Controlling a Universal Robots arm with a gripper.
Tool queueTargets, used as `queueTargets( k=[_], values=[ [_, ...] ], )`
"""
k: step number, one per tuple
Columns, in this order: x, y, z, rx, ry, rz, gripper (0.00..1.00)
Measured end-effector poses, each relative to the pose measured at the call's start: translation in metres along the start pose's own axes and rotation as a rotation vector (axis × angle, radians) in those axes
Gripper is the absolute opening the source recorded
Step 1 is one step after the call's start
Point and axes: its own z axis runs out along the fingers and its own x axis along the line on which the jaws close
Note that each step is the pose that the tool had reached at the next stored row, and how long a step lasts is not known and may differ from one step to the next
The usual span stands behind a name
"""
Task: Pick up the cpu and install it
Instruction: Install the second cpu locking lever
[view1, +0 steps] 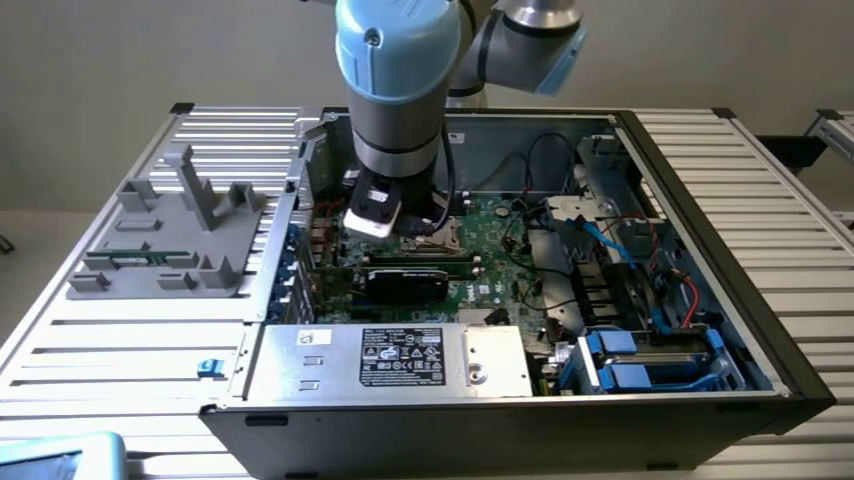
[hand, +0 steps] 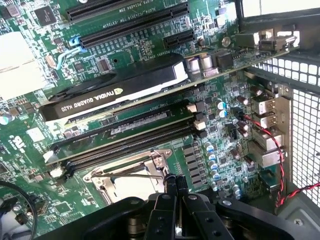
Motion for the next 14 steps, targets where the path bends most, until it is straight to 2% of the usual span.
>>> queueTargets(
  k=[1,2,4,8,14],
  values=[
    [0.0003,0.0006,-0.0003,0.008,-0.0021,0.001,0.11],
    [0.0005,0.0013,-0.0005,0.012,-0.0023,0.003,0.11],
    [0.0009,0.0025,-0.0003,0.0157,0.0004,0.012,0.11],
    [0.0018,0.0049,-0.0003,0.0213,0.0056,0.027,0.11],
    [0.0065,0.0057,-0.0009,0.0228,0.009,0.035,0.11]
  ],
)
